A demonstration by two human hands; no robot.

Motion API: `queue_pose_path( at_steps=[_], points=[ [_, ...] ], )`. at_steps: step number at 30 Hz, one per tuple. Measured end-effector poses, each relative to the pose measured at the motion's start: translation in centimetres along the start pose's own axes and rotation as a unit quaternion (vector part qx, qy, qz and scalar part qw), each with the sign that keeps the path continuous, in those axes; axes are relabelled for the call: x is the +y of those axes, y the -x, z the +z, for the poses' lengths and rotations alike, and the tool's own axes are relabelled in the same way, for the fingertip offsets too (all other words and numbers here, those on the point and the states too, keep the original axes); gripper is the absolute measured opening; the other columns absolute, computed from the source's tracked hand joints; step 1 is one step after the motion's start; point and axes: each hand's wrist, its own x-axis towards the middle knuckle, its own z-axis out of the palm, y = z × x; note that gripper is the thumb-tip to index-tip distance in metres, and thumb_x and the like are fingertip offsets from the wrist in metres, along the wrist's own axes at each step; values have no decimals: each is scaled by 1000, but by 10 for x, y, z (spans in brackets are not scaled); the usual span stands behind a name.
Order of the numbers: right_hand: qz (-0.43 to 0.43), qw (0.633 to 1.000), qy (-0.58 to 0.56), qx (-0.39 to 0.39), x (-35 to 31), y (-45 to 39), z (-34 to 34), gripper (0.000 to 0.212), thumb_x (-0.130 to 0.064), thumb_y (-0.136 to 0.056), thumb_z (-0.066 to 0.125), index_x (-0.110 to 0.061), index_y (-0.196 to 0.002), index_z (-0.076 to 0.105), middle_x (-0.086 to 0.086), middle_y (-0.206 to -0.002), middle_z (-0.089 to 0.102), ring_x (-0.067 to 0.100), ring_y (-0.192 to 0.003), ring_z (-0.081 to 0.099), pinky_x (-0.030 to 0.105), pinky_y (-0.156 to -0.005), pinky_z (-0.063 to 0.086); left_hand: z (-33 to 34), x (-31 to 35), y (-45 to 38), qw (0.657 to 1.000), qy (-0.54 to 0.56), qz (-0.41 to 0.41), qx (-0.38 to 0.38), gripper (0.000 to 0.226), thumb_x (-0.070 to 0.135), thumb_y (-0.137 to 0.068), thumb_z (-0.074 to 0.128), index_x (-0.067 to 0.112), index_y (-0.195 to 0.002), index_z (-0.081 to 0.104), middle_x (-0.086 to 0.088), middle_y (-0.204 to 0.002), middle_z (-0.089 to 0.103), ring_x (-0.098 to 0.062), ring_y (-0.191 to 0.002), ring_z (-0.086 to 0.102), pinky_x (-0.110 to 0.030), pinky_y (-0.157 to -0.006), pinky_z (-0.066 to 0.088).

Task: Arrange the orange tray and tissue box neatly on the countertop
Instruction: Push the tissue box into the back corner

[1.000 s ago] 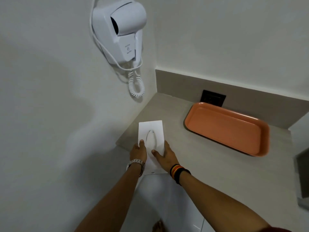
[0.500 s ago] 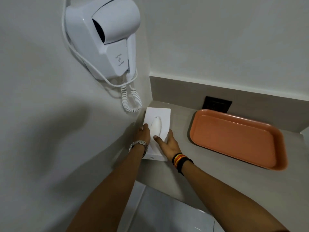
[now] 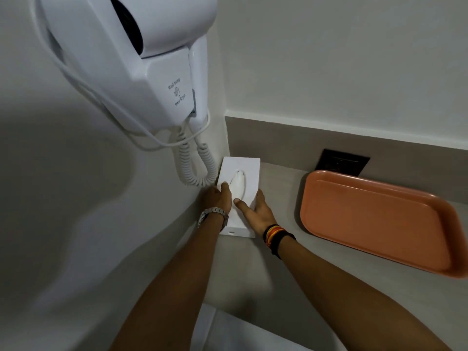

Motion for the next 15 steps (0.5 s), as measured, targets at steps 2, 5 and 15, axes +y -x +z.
queue_pose_path(
  at_steps=[2, 5, 15],
  points=[
    [-18, 1000, 21, -10, 2, 9, -4, 79, -50, -95, 60, -26, -156, 17, -11, -138, 46, 12, -124, 47, 27, -101, 37, 3, -4, 8, 998, -34, 43, 16, 58, 44, -102, 34, 8, -145, 48, -15, -148, 53, -34, -133, 52, -46, -110, 44],
    [-85, 988, 130, 8, 25, 40, -13, 72, -51, -101, 46, -24, -160, 14, -4, -164, 28, 16, -148, 32, 34, -121, 26, 14, -25, 38, 978, -139, 150, 40, 64, 42, -104, 32, 11, -159, 23, -11, -167, 22, -31, -153, 24, -44, -126, 18],
    [-105, 850, 515, 21, 125, 137, -64, 69, -56, -102, 20, -24, -161, 3, 11, -169, -8, 28, -156, -9, 56, -123, -8, 48, -106, 134, 871, -306, 384, 16, 66, 34, -101, 29, 7, -160, 13, -10, -169, 4, -27, -157, 1, -49, -127, 13]
  ],
)
